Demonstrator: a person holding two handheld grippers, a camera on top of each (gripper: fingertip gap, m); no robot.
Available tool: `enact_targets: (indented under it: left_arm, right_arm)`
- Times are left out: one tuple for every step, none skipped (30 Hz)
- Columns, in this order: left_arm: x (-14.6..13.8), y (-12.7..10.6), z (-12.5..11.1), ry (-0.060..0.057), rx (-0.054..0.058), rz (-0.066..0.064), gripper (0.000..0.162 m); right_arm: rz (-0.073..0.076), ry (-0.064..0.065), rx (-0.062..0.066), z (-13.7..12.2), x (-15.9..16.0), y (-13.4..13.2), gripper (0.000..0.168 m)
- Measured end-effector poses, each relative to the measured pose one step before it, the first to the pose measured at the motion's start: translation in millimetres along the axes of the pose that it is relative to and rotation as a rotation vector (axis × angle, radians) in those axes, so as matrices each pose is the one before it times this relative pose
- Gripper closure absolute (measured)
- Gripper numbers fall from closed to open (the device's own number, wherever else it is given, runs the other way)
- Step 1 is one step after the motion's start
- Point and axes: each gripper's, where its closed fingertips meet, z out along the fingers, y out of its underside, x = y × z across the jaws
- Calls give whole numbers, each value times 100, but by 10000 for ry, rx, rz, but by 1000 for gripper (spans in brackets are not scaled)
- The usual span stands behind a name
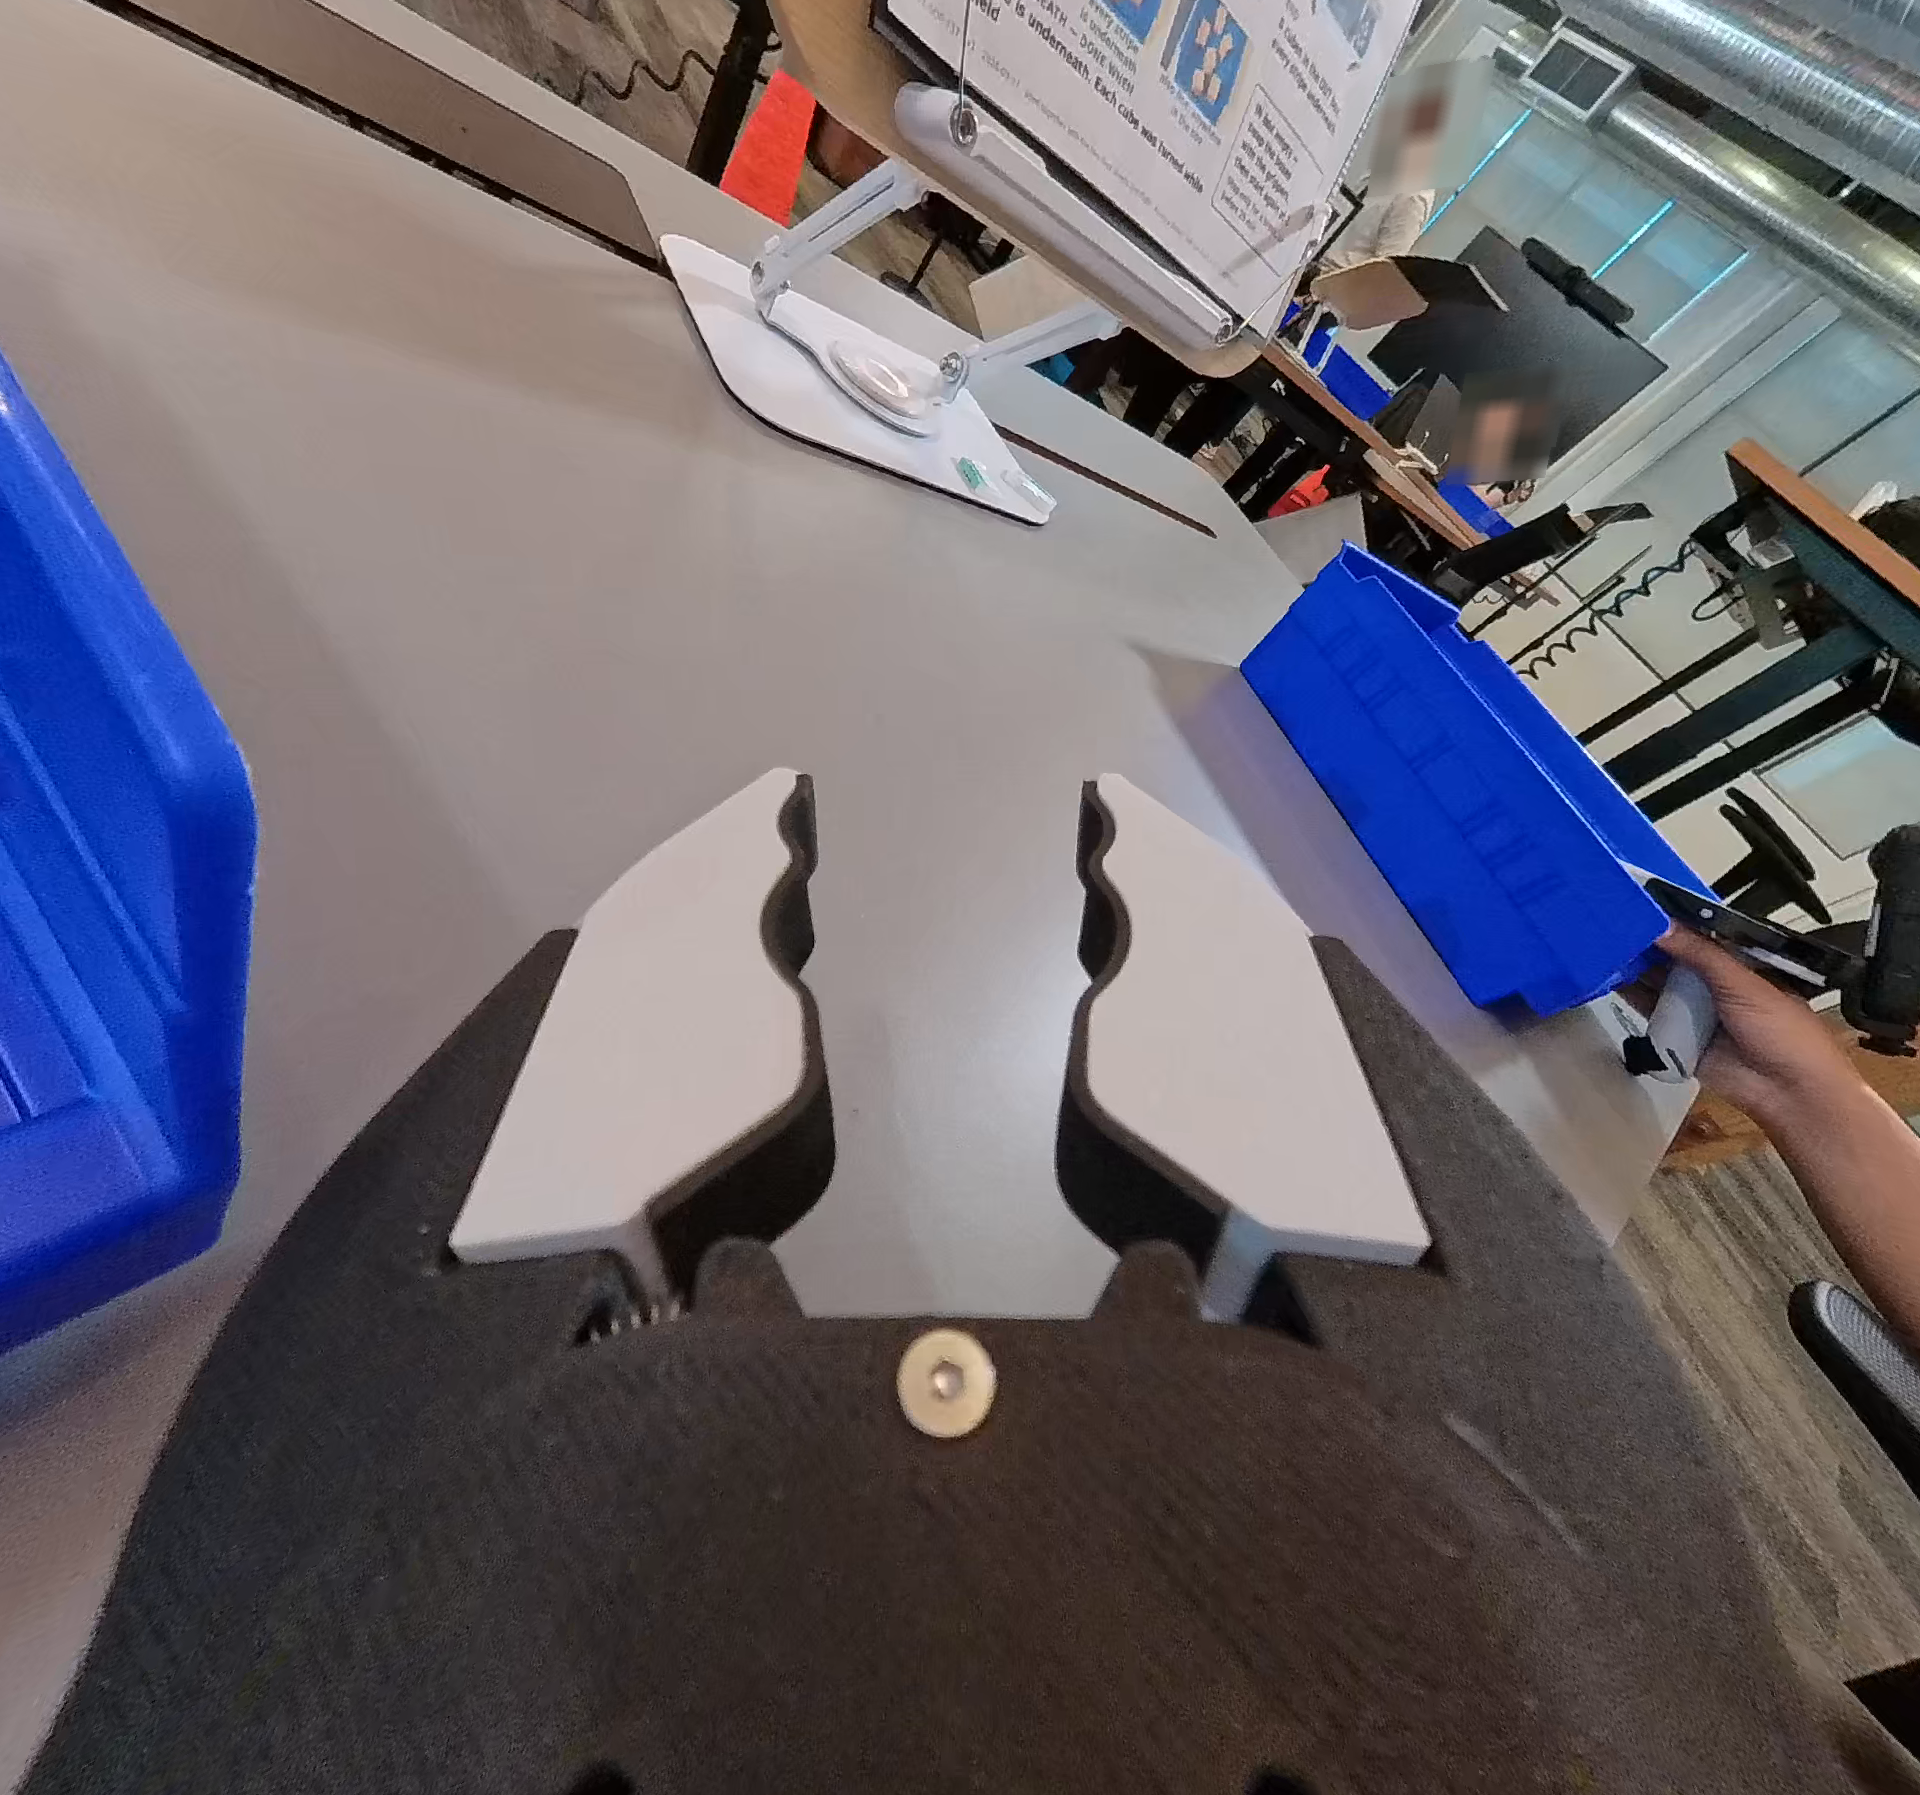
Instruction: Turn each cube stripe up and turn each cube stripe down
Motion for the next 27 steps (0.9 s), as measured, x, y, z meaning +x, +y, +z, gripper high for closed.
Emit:
enact_targets:
  left_arm:
    - [-2,7,2,3,-4,-10,114]
    - [6,-2,-9,7,-3,-12,114]
    - [6,-1,-3,9,3,-16,114]
    - [14,-7,-16,14,1,-15,114]
    - [3,10,0,8,-6,-9,114]
    - [6,9,4,2,-7,0,114]
    - [12,6,1,1,-6,8,114]
    - [17,14,6,0,-8,14,114]
    - [8,22,17,1,-13,15,114]
    - [15,29,22,2,-18,12,114]
    - [13,40,31,6,-25,6,114]
    - [15,60,27,10,-35,5,114]
    - [6,61,26,5,-36,8,114]
    - [5,45,20,0,-25,13,114]
    - [6,23,16,0,-14,16,113]
    - [-12,25,11,-4,-14,12,113]
    - [-1,36,-3,-3,-17,4,113]
    - [1,27,1,0,-15,-3,113]
    - [14,10,4,5,-8,-7,114]
    - [23,18,-17,7,-4,-1,114]
    - [4,12,-5,0,-4,6,114]
    - [11,12,-11,-3,-7,8,114]
    - [2,10,-5,-3,-4,3,114]
    - [11,-2,-14,0,0,-1,114]
    - [-5,8,-7,0,0,-5,114]
    - [-3,-5,2,0,-1,-7,114]
    - [-9,6,12,-2,-3,-6,114]
  right_arm:
    - [36,-2,6,-4,-7,-6,163]
    - [44,-5,6,12,-1,-4,163]
    - [47,-5,6,7,-5,-12,163]
    - [51,-8,6,1,-5,-11,164]
    - [53,-11,8,6,-9,-3,164]
    - [56,-10,8,8,-4,-16,164]
    - [103,-22,16,-3,-12,-24,163]
    - [137,-26,23,5,-5,-40,163]
    - [76,22,51,-13,19,-83,163]
    - [54,40,96,-42,-16,-191,163]
    - [97,11,187,-108,-103,-393,162]
    - [134,2,320,-188,-173,-669,162]
    - [213,-59,336,-260,-255,-828,161]
    - [234,-92,273,-281,-333,-817,160]
    - [76,-6,220,-264,-297,-722,159]
    - [-148,60,80,-218,-246,-462,159]
    - [-220,96,-37,-128,-209,-168,159]
    - [-14,46,-37,-76,-163,-3,159]
    - [108,-12,-35,-5,-81,111,159]
    - [166,-30,-73,67,2,239,160]
    - [193,-19,-103,120,117,302,160]
    - [242,-31,-124,141,188,357,160]
    - [267,-50,-125,154,247,382,160]
    - [283,-46,-127,144,290,425,160]
    - [276,-33,-127,147,318,452,160]
    - [229,-26,-142,137,309,475,160]
    - [164,-10,-170,129,294,469,160]
